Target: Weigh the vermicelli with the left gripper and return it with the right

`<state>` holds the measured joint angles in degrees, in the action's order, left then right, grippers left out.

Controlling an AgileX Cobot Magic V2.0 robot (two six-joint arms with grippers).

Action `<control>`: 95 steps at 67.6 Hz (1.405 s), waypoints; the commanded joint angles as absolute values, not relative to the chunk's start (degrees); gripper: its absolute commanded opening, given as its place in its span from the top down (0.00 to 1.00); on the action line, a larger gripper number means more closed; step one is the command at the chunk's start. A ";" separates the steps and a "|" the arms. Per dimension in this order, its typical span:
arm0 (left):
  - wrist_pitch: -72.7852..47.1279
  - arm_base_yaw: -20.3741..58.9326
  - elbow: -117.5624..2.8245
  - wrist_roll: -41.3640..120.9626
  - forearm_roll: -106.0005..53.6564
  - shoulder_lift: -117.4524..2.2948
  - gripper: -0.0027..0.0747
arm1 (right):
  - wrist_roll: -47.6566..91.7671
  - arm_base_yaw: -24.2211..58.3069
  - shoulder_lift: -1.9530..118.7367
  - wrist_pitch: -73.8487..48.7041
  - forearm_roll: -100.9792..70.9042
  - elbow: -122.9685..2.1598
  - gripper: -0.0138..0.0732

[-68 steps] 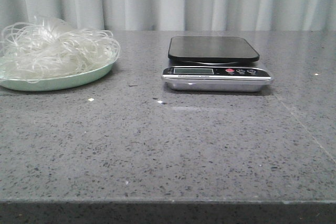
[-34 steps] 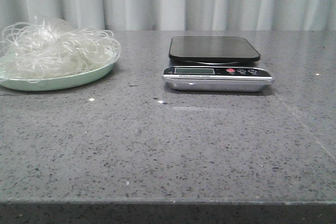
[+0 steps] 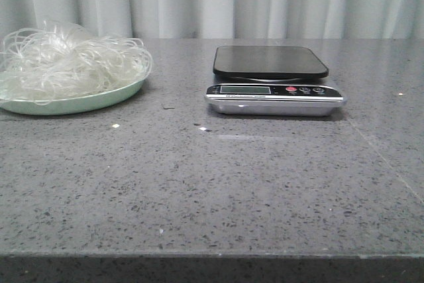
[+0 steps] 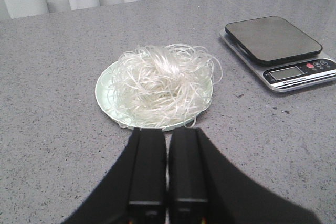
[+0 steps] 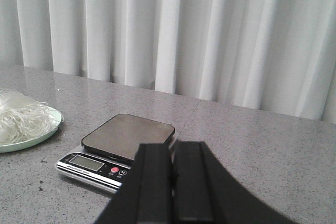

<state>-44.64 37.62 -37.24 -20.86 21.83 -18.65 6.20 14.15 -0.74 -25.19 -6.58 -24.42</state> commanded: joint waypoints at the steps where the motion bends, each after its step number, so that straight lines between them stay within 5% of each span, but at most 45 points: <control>1: -40.21 37.90 -38.40 -21.37 22.25 -19.20 0.79 | 6.45 13.92 -0.45 -20.38 -6.23 -25.70 0.68; 13: -33.43 32.82 -33.37 -15.12 22.36 -17.34 0.79 | 6.45 13.92 -0.45 -20.38 -6.23 -25.70 0.68; 25: -14.14 16.25 -20.78 -0.58 7.87 -11.05 0.79 | 6.45 13.92 -0.45 -20.38 -6.23 -25.70 0.68; 42: -5.51 -4.03 -5.06 0.00 -0.72 1.74 0.79 | 6.45 13.92 -0.45 -20.38 -6.23 -25.70 0.68; 67: 1.60 4.22 0.63 3.29 -0.40 1.43 0.79 | 6.45 13.92 -0.45 -20.51 -6.23 -25.70 0.68; 95: 1.25 0.09 0.63 2.87 -1.19 1.43 0.79 | 6.45 13.92 -0.45 -20.51 -6.23 -25.70 0.68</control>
